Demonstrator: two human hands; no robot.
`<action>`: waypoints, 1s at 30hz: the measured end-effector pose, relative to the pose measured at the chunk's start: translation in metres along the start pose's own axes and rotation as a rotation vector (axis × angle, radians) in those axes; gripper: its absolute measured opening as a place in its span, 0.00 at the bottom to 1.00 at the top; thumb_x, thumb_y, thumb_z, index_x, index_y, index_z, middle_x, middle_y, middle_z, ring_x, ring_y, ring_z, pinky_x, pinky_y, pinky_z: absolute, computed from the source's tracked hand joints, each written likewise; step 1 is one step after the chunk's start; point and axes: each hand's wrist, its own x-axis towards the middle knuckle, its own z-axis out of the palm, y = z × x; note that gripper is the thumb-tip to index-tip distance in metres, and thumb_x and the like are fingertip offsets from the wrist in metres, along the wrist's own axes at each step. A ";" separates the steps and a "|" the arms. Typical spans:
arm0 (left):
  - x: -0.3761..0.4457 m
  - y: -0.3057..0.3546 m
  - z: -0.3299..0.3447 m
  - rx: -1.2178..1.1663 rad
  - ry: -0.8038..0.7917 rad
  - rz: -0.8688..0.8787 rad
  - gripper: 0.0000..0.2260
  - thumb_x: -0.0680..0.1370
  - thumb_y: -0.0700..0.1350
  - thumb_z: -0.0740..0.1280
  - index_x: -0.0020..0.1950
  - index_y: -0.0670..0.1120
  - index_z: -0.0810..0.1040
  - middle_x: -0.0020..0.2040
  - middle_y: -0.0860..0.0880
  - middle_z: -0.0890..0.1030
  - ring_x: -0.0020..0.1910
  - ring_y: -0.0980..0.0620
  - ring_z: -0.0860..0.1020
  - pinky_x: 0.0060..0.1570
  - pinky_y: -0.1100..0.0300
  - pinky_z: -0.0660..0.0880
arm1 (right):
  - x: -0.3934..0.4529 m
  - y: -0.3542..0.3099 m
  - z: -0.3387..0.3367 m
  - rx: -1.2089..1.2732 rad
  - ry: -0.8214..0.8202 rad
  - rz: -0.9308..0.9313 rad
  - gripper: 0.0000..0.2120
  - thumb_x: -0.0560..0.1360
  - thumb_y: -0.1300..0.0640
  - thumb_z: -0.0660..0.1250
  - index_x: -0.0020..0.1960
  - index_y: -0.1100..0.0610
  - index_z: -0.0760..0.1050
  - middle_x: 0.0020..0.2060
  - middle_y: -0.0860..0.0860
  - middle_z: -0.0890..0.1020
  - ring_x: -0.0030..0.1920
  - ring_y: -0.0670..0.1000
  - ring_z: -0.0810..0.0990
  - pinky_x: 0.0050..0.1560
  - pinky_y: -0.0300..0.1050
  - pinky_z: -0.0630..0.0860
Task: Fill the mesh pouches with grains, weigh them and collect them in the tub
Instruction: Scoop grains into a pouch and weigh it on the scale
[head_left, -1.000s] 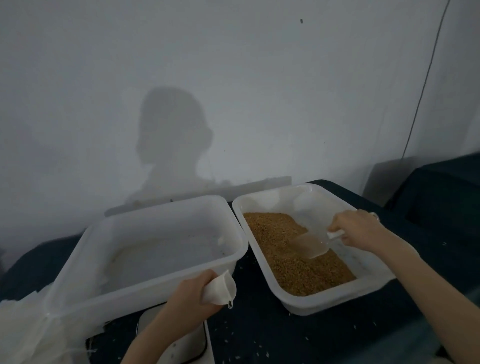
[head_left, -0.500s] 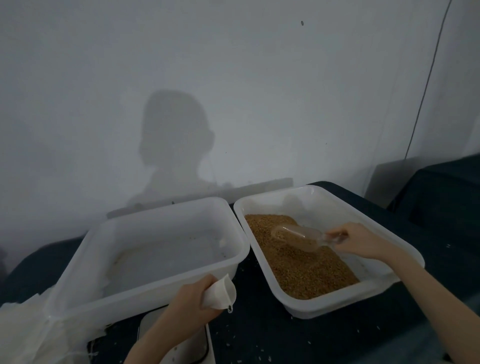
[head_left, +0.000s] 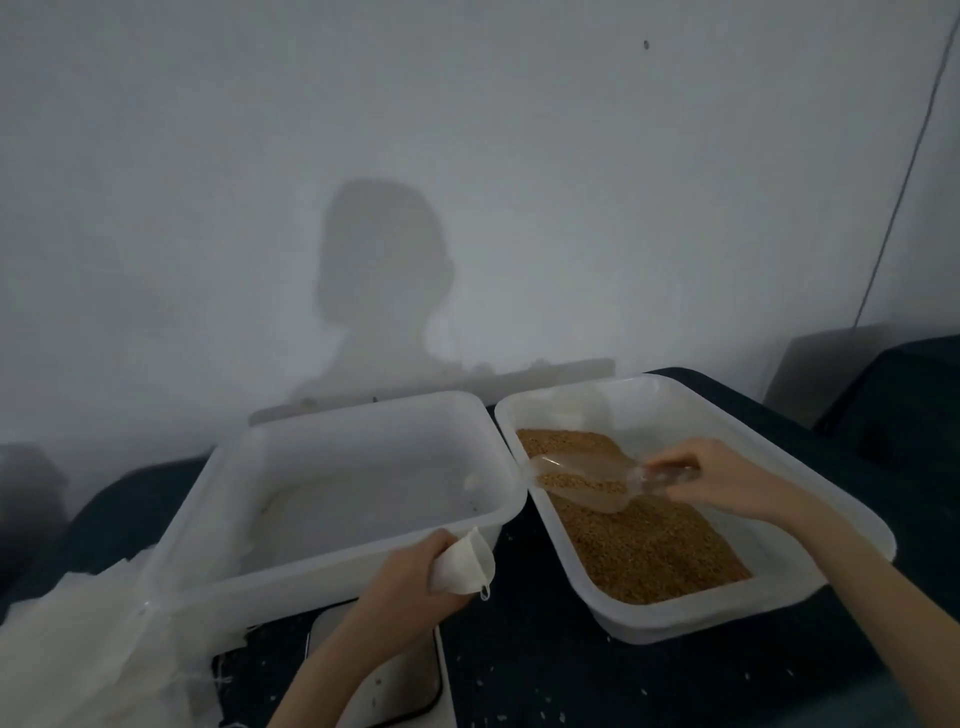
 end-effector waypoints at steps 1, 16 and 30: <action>0.000 0.001 -0.001 0.006 -0.005 -0.009 0.11 0.70 0.55 0.71 0.48 0.60 0.72 0.43 0.61 0.79 0.44 0.69 0.75 0.38 0.74 0.70 | 0.001 -0.008 0.001 0.010 -0.033 -0.024 0.15 0.72 0.60 0.72 0.49 0.39 0.80 0.44 0.38 0.84 0.46 0.36 0.80 0.43 0.30 0.76; -0.006 0.001 -0.020 0.076 0.065 -0.057 0.17 0.70 0.57 0.71 0.54 0.58 0.70 0.47 0.58 0.79 0.44 0.62 0.77 0.37 0.70 0.70 | 0.014 -0.061 0.029 -0.215 -0.284 -0.118 0.16 0.71 0.58 0.71 0.55 0.41 0.80 0.49 0.37 0.82 0.51 0.36 0.78 0.55 0.40 0.77; -0.009 0.009 -0.020 0.073 -0.019 -0.049 0.21 0.71 0.64 0.67 0.58 0.58 0.66 0.47 0.61 0.74 0.43 0.62 0.74 0.38 0.68 0.67 | 0.021 -0.081 0.050 -0.202 -0.335 -0.140 0.15 0.73 0.55 0.71 0.56 0.38 0.77 0.47 0.33 0.80 0.50 0.32 0.78 0.54 0.33 0.77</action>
